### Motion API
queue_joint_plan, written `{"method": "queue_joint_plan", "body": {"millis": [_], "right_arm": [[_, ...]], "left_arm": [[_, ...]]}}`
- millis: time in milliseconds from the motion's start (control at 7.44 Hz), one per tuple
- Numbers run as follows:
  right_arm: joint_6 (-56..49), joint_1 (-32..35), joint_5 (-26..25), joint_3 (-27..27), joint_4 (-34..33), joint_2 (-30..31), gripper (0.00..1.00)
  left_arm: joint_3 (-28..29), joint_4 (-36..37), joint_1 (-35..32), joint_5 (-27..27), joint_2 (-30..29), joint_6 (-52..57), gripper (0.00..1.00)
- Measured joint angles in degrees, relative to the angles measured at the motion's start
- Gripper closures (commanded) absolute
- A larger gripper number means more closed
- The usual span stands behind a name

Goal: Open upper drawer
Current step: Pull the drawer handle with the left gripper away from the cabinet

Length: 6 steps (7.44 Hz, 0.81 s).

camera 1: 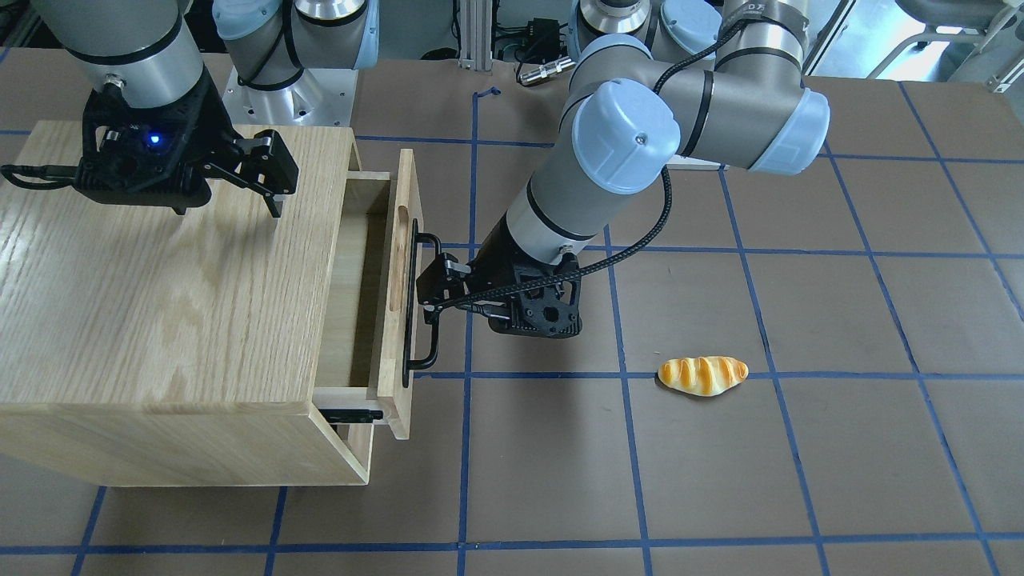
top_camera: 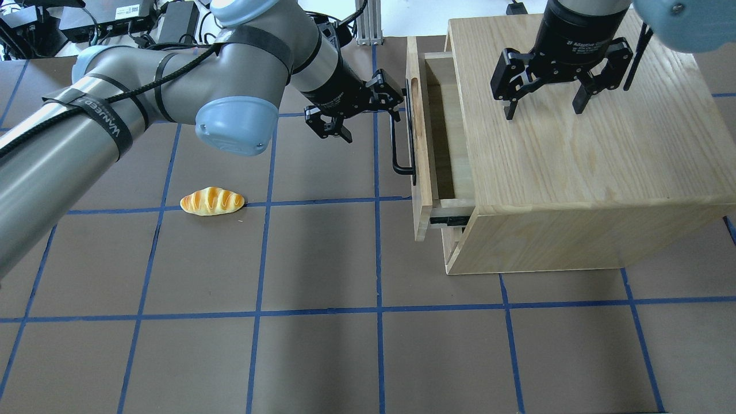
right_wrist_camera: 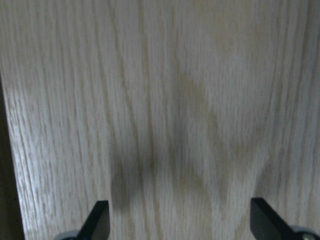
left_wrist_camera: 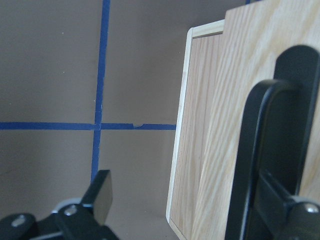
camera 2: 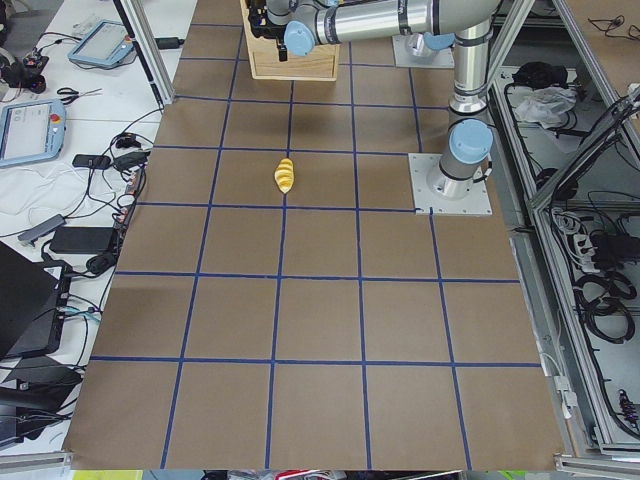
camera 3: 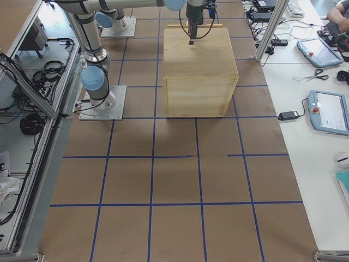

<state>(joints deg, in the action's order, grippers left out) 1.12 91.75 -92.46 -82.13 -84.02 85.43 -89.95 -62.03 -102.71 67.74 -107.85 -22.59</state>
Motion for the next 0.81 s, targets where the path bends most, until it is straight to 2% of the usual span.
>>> {"method": "queue_joint_plan", "body": {"millis": [806], "right_arm": [[-0.06,0.01,0.0,0.04,0.0,0.0,0.0]], "left_arm": [[-1.6,-2.11,4.05,2.43,1.02,5.28,0.0]]}}
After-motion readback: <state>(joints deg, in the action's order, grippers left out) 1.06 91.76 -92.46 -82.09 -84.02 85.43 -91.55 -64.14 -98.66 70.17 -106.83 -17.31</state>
